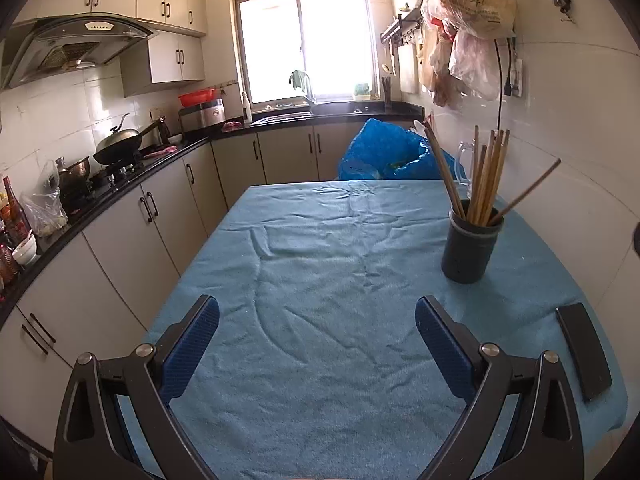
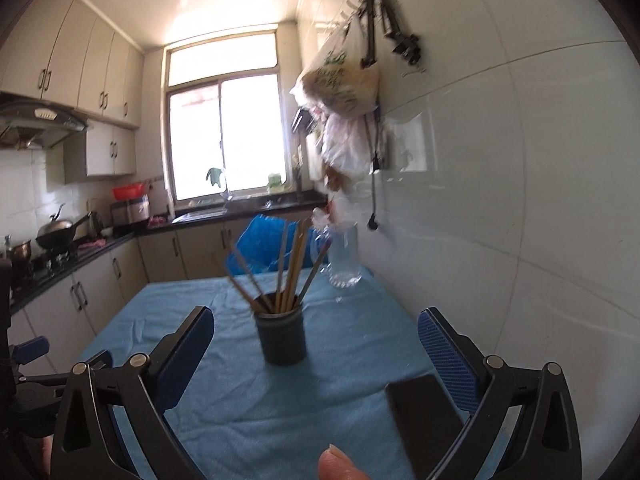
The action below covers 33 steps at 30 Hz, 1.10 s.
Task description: Organize utensils
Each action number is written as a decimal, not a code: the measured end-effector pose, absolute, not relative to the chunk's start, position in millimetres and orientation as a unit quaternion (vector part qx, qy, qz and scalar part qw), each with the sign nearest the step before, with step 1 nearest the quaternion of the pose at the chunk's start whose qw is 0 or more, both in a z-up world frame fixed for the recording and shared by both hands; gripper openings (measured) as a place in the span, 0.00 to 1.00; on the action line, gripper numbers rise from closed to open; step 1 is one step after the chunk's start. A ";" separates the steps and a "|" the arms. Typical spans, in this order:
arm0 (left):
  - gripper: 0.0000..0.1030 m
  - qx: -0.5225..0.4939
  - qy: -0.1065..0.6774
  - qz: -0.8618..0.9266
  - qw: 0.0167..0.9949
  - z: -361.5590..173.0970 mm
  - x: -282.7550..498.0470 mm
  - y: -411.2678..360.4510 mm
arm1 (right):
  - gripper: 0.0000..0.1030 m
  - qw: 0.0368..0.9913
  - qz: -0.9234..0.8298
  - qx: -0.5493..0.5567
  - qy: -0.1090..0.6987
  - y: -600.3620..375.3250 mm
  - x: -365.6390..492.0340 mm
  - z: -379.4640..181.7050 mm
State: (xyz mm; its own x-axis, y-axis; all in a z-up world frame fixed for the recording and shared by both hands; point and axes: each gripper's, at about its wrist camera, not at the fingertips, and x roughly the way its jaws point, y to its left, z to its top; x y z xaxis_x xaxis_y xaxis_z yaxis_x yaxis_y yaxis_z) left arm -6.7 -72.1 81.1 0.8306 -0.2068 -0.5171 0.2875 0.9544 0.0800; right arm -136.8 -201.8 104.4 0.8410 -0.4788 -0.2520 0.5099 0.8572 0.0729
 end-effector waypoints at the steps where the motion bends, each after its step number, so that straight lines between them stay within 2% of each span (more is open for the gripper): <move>1: 0.95 0.079 0.261 -0.131 0.953 81.0 -6.9 -73.2 | 1.00 0.957 -0.260 0.069 0.113 -202.8 -136.1 103.8; 33: 0.95 0.092 0.290 -0.133 0.943 59.9 4.0 -88.0 | 1.00 0.947 -0.265 0.081 0.164 -213.4 -120.9 74.5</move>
